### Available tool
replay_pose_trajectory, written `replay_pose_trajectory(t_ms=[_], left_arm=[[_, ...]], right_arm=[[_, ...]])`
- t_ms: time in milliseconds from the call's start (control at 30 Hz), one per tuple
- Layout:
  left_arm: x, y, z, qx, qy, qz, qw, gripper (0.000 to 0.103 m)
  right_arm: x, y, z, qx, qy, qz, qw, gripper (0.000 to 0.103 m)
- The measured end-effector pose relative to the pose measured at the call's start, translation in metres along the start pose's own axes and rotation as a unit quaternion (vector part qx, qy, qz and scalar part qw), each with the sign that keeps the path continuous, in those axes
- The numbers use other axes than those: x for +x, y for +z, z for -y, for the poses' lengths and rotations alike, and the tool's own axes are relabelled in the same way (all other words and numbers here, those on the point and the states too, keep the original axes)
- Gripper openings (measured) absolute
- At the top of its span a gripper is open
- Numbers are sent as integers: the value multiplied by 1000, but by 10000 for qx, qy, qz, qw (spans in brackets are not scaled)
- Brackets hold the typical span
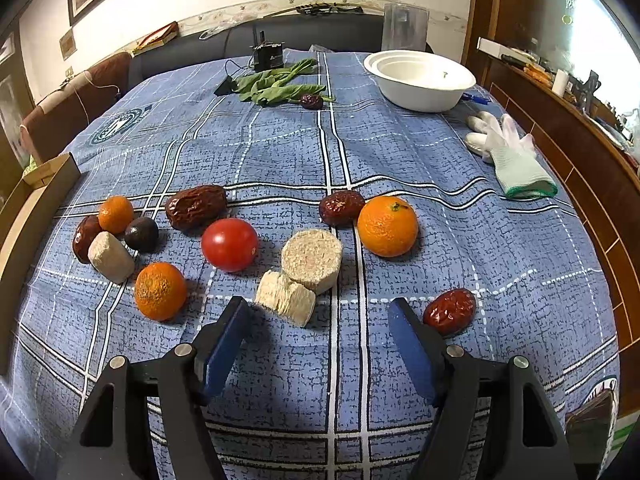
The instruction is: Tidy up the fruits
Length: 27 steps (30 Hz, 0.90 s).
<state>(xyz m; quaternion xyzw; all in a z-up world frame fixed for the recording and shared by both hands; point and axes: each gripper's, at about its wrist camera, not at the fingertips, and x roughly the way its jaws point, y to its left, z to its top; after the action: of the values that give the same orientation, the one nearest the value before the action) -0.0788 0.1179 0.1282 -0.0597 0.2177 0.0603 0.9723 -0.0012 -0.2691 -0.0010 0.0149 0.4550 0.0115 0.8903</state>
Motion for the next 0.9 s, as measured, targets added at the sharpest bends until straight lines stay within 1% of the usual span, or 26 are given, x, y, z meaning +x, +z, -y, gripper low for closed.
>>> replay_pose_trajectory(t_ms=[33, 67, 133, 167, 233, 267, 300, 400, 467, 533, 600, 633, 667, 733, 800, 900], left_arm=[[-6, 5, -4, 12, 67, 137, 9999, 101], [-9, 7, -6, 43, 100, 214, 9997, 103], [-13, 10, -7, 140, 135, 317, 9993, 103], [-14, 9, -7, 175, 80, 339, 9992, 103], [-8, 7, -6, 166, -71, 263, 9995, 103], [-4, 5, -4, 147, -141, 179, 9996, 103], [2, 2, -1, 117, -309, 36, 9994, 103], [21, -11, 10, 26, -821, -497, 9954, 103], [34, -20, 17, -25, -1164, -869, 9894, 102], [44, -29, 25, 3, -1339, -1149, 9843, 93], [55, -39, 34, 134, -1463, -1392, 9793, 76], [60, -43, 40, 198, -1554, -1544, 9755, 72], [63, -46, 42, 221, -1608, -1626, 9732, 66], [67, -53, 48, 268, -1689, -1775, 9692, 65], [74, -58, 57, 374, -1754, -1890, 9655, 65], [77, -63, 69, 553, -1858, -1961, 9612, 65]], right_arm=[[-1, 1, 1, 26, -1, -37, 10000, 76], [-7, 1, 4, 117, 38, 29, 9999, 76], [-28, 1, 10, 247, 157, 410, 9987, 76], [-41, 2, 13, 264, 135, 635, 9975, 76], [-62, 0, 19, 278, 98, 996, 9946, 76], [-70, -1, 23, 292, 132, 1115, 9932, 76], [-73, -1, 27, 302, 181, 1146, 9928, 76], [-72, -3, 35, 346, 402, 933, 9942, 76], [-65, -4, 34, 320, 434, 726, 9959, 76], [-57, -4, 32, 341, 519, 560, 9965, 75], [-54, -3, 31, 399, 690, 554, 9953, 75], [-52, -2, 31, 428, 759, 568, 9946, 75], [-51, -1, 30, 440, 824, 580, 9939, 75], [-48, 2, 27, 401, 912, 567, 9934, 75], [-45, 3, 21, 272, 904, 516, 9942, 75], [-40, -1, 13, 69, 876, 452, 9951, 73]])
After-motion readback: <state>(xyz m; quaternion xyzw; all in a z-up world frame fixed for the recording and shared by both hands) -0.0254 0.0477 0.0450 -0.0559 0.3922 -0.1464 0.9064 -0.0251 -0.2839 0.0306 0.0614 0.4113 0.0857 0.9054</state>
